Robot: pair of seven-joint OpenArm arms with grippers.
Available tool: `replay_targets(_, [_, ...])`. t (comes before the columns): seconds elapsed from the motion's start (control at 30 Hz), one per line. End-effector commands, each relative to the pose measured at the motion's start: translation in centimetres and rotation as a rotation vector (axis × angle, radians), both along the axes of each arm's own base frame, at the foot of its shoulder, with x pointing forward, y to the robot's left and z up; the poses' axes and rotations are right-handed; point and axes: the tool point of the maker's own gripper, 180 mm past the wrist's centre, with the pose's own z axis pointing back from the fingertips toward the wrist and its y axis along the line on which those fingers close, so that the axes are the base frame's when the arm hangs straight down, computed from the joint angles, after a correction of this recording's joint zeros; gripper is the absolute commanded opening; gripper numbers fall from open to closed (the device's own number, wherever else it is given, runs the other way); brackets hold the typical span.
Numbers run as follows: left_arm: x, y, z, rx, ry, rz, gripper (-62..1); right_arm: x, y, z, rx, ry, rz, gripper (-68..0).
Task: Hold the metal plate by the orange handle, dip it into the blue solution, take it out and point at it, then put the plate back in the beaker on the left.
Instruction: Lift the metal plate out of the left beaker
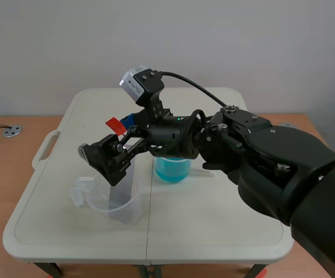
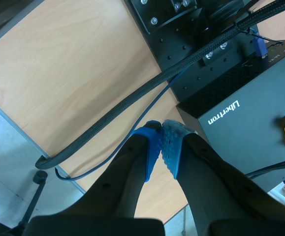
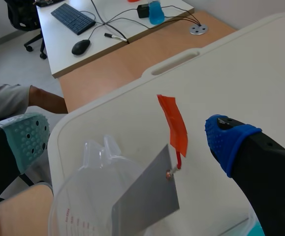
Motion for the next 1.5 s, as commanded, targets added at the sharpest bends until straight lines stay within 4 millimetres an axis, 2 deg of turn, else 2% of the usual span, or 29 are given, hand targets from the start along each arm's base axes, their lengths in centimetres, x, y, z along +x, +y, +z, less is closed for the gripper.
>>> replay_targets(0.0, [-0.45,-0.48,0.24,-0.019,0.008,0.004,-56.4,0.55,0.49,1.72,0.048,-0.023,0.000,-1.3])
replay_targets(0.17, [-0.45,-0.48,0.24,-0.019,0.008,0.004,-56.4,0.52,0.48,1.66,0.049,-0.012,-0.001,-11.8])
replay_targets(0.33, [-0.45,-0.48,0.24,-0.019,0.008,0.004,-56.4,0.46,0.47,1.43,0.038,-0.005,0.002,-13.0])
replay_targets(0.53, [-0.45,-0.48,0.24,-0.019,0.008,0.004,-56.4,0.44,0.48,1.46,0.046,0.010,0.000,-23.8])
replay_targets(0.7, [-0.45,-0.48,0.24,-0.019,0.008,0.004,-56.4,1.07,0.20,1.32,0.045,0.018,-0.043,-28.6])
replay_targets(1.13, [-0.48,-0.53,0.26,-0.022,0.010,0.003,-56.4,0.73,0.17,1.01,0.058,0.029,-0.051,-52.7])
replay_targets(1.4, [-0.48,-0.54,0.26,-0.022,0.010,0.003,-56.4,0.61,0.25,1.13,0.063,0.027,-0.043,-54.4])
replay_targets(1.47, [-0.48,-0.54,0.26,-0.022,0.010,0.003,-56.4,0.42,0.33,1.14,0.063,0.025,-0.031,-58.8])
